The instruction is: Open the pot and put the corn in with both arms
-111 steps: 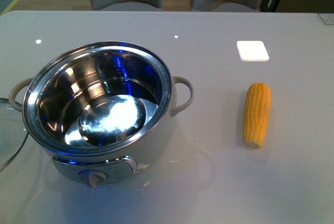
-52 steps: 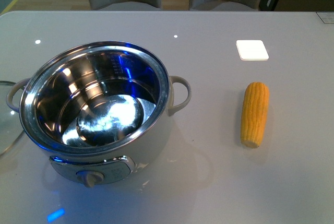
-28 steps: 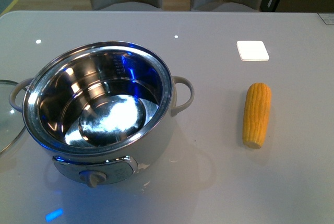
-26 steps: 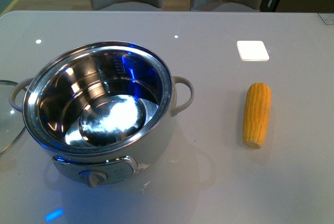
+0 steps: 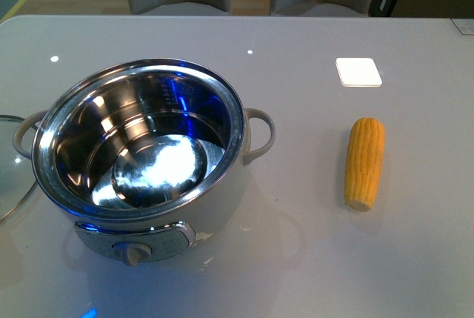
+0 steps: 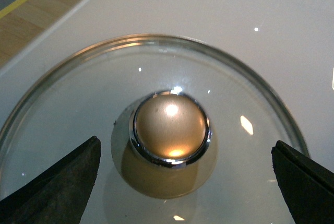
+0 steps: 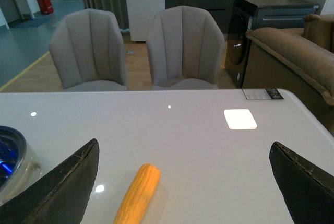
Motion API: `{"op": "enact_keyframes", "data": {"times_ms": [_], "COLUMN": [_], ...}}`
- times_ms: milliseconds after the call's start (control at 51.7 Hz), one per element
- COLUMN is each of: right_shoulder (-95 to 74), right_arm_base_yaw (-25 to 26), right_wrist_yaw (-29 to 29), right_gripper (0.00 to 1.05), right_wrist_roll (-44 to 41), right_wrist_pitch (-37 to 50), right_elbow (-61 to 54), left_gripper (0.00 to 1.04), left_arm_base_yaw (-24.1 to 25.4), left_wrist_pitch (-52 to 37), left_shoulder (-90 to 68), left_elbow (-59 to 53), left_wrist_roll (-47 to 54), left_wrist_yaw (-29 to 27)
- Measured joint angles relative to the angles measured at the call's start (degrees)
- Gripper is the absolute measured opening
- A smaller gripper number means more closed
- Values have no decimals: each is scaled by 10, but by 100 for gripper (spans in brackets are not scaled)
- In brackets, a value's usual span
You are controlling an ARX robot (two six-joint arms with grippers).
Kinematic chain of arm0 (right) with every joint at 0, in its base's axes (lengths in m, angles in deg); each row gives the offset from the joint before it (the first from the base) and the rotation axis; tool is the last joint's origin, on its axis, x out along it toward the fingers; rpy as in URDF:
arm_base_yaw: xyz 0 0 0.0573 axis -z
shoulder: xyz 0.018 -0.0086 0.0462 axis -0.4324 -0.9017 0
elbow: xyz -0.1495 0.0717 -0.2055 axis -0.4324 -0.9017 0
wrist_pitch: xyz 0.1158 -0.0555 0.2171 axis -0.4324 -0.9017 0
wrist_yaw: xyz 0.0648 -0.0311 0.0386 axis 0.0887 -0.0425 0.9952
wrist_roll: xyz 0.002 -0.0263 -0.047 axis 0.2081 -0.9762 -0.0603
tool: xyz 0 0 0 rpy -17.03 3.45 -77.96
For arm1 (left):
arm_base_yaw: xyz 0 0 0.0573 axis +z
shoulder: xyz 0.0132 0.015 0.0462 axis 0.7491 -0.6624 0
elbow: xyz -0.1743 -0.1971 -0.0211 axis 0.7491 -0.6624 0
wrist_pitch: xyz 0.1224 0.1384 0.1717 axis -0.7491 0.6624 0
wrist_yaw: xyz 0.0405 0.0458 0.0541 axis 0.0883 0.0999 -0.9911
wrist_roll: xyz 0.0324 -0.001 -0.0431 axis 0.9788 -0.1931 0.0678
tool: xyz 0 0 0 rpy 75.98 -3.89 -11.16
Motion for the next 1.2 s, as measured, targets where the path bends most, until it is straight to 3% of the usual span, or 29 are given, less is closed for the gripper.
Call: {"op": "enact_keyframes", "data": {"times_ms": [310, 484, 716, 929, 1103, 1161, 1200], "right_shoulder": [0, 0, 0, 0, 0, 0, 0], "right_arm_base_yaw": [0, 0, 0, 0, 0, 0, 0], "right_wrist_yaw": [0, 0, 0, 0, 0, 0, 0], "right_gripper": [96, 96, 96, 96, 96, 96, 96], "right_wrist_roll": [0, 0, 0, 0, 0, 0, 0], "right_wrist_pitch": [0, 0, 0, 0, 0, 0, 0], "right_elbow": [0, 0, 0, 0, 0, 0, 0], "left_gripper": [98, 98, 98, 98, 98, 98, 92], "left_arm_base_yaw": [6, 8, 13, 12, -38, -50, -58], "left_wrist_pitch": [60, 131, 310, 454, 715, 756, 727], "left_shoulder": [163, 319, 672, 877, 1134, 1173, 1193], "left_elbow": [-46, -97, -212, -253, -258, -258, -271], "left_wrist_roll": [-7, -23, -30, -38, -45, -44, -23], "left_wrist_yaw": [5, 40, 112, 137, 129, 124, 122]}}
